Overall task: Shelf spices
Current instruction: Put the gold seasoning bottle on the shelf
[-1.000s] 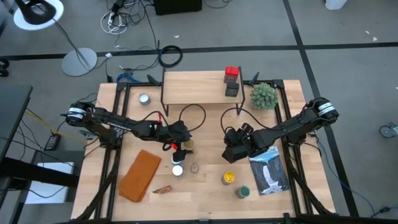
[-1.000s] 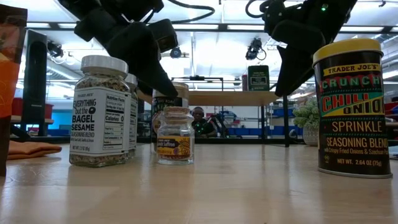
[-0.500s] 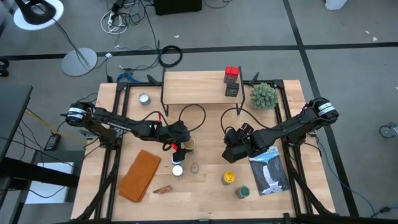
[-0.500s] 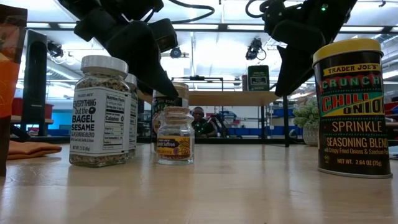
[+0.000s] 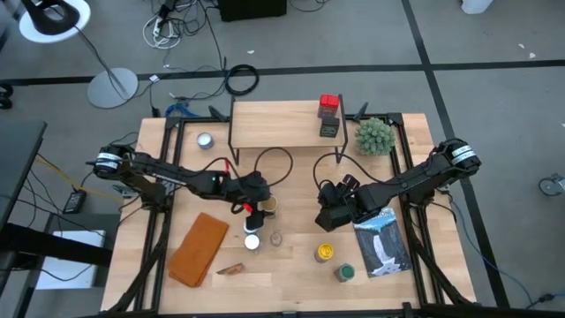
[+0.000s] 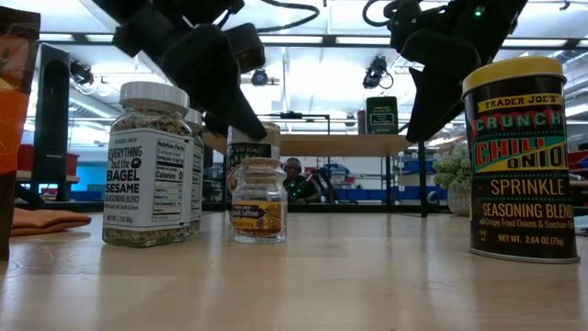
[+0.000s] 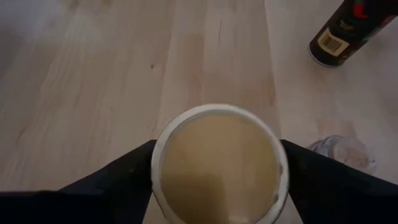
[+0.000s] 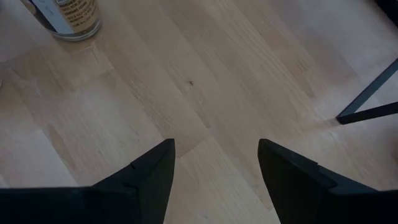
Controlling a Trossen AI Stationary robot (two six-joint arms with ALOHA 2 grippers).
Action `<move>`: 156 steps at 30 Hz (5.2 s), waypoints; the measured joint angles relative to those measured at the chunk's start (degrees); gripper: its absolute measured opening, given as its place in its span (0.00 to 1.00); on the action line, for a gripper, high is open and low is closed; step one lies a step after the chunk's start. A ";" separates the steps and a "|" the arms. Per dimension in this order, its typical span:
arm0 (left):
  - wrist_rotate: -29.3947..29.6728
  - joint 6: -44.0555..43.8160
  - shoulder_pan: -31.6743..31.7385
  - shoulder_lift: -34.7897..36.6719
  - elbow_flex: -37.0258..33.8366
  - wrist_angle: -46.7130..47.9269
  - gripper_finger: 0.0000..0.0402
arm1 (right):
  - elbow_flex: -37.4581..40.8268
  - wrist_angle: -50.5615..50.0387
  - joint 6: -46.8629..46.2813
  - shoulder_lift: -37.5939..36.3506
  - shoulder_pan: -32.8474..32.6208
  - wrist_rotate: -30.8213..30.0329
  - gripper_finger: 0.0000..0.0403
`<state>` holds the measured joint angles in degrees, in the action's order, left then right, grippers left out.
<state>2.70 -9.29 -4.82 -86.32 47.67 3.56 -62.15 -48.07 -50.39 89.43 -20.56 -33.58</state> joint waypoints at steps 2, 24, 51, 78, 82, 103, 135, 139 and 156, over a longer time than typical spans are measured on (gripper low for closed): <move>0.02 0.66 0.00 0.00 1.47 1.81 0.80 | 0.00 0.01 0.00 0.00 -0.01 -0.01 0.57; -1.50 1.48 -0.04 0.18 4.98 8.78 0.70 | 0.00 0.02 -0.02 0.00 -0.02 0.00 0.57; -1.11 1.74 -0.04 -0.24 5.56 5.98 0.66 | 0.00 0.46 -0.02 0.00 0.01 0.00 0.57; -1.51 4.51 -0.05 -0.09 5.72 5.14 0.91 | 0.00 0.85 0.00 0.00 -0.02 0.02 0.57; -1.51 4.85 -0.07 -0.09 5.78 5.64 0.98 | 0.00 0.87 -0.02 0.00 0.00 0.02 0.57; -1.29 1.38 -0.07 0.00 2.89 8.74 0.90 | 0.00 0.90 -0.02 0.00 0.00 0.02 0.57; -2.34 2.30 0.16 -0.09 7.91 12.14 0.71 | 0.00 1.97 1.01 0.02 -0.01 0.02 0.57; -0.84 2.48 1.06 -0.09 13.29 20.94 0.71 | 0.00 1.97 1.01 0.02 0.01 0.02 0.57; 0.45 12.77 16.42 -0.07 41.80 50.16 0.71 | 0.00 2.03 1.34 0.02 -0.02 0.01 0.57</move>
<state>3.15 3.48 11.60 -86.39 89.47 53.72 -62.15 -46.04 -49.05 89.45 -20.58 -33.57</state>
